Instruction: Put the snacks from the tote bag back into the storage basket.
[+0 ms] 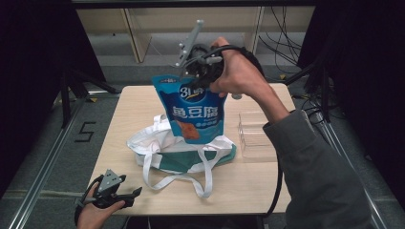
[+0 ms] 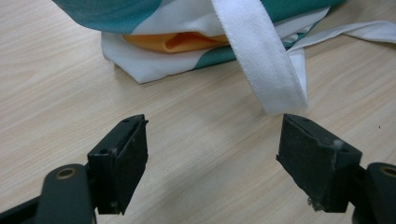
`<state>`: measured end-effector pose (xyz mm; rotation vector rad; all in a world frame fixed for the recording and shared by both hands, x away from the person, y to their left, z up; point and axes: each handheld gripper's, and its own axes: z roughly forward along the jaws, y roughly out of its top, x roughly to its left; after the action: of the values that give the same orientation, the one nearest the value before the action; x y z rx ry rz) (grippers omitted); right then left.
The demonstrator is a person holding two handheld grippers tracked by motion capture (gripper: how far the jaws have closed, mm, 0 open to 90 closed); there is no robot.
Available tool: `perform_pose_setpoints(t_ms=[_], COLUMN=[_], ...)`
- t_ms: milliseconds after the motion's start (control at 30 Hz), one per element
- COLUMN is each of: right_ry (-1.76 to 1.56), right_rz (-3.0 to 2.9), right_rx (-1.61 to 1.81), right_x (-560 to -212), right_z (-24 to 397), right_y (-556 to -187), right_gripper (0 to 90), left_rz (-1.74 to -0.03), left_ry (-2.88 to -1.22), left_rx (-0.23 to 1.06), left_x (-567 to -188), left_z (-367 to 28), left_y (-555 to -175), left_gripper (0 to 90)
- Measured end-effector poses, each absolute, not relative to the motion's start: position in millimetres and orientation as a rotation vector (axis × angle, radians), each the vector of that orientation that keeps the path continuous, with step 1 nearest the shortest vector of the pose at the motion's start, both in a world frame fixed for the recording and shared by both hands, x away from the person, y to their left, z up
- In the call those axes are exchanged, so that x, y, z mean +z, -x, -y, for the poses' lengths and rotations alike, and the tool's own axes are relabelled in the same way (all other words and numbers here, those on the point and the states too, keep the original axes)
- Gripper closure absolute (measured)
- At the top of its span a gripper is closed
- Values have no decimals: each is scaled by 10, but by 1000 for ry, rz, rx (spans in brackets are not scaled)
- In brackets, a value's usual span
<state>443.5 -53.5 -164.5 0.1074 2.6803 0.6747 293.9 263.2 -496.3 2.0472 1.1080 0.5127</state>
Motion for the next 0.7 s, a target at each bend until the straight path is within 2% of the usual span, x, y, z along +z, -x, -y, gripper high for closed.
perform_pose_setpoints(t_ms=[700], right_ry=[-305], right_rz=[-2646], right_rx=[587], right_x=[-1701], right_z=[1505], right_y=[-4552], right_gripper=[900], left_rz=[-1103], left_ry=[-2072], left_rx=[522], left_x=[-4958], left_z=[-2663], left_y=[-2951], left_gripper=[232])
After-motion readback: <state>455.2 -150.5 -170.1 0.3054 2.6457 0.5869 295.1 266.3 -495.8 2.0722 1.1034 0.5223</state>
